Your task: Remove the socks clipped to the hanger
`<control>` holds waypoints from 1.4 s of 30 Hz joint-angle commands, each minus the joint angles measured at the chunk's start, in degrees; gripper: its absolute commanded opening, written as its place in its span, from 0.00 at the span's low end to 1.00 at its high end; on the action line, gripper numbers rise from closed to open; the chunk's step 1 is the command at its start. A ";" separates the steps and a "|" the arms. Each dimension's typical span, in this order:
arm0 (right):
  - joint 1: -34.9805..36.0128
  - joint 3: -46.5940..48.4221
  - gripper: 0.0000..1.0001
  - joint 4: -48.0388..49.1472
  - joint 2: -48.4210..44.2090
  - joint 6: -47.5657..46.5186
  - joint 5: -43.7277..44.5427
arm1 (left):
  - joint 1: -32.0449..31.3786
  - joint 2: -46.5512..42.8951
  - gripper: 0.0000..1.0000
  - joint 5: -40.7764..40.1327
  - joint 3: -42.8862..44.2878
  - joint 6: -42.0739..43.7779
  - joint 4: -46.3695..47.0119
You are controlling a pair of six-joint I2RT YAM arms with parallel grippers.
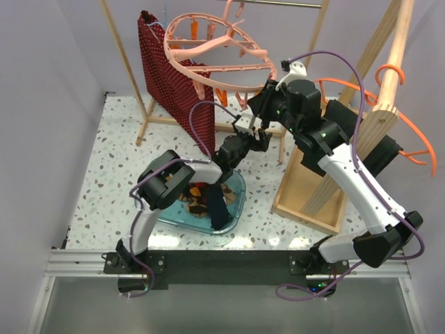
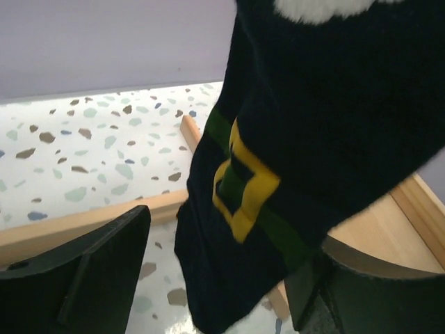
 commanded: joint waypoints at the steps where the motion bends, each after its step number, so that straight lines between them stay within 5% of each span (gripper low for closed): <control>1: -0.04 3.06 0.00 0.48 -2.69 1.01 -0.60 | -0.03 2.71 0.62 -0.75 7.31 3.07 3.25; 4: 0.05 3.23 0.00 0.13 -2.87 1.01 -0.69 | 0.05 3.60 0.23 1.53 9.51 3.43 1.93; 7: -0.13 3.94 0.05 -1.36 -2.61 0.31 -0.52 | 0.05 2.11 0.00 5.30 8.99 2.64 0.00; 12: -0.04 5.60 0.34 -4.26 -1.55 -1.00 -0.87 | -0.03 -5.53 0.00 14.00 0.65 -3.16 2.72; 21: -0.04 9.12 0.56 -14.28 -1.55 -4.52 1.85 | -0.03 -16.79 0.00 24.46 -8.67 -13.62 -2.20; 42: -0.04 12.11 0.54 -19.56 -1.99 -9.00 16.89 | -0.30 -30.06 0.00 37.57 -19.48 -24.70 -7.03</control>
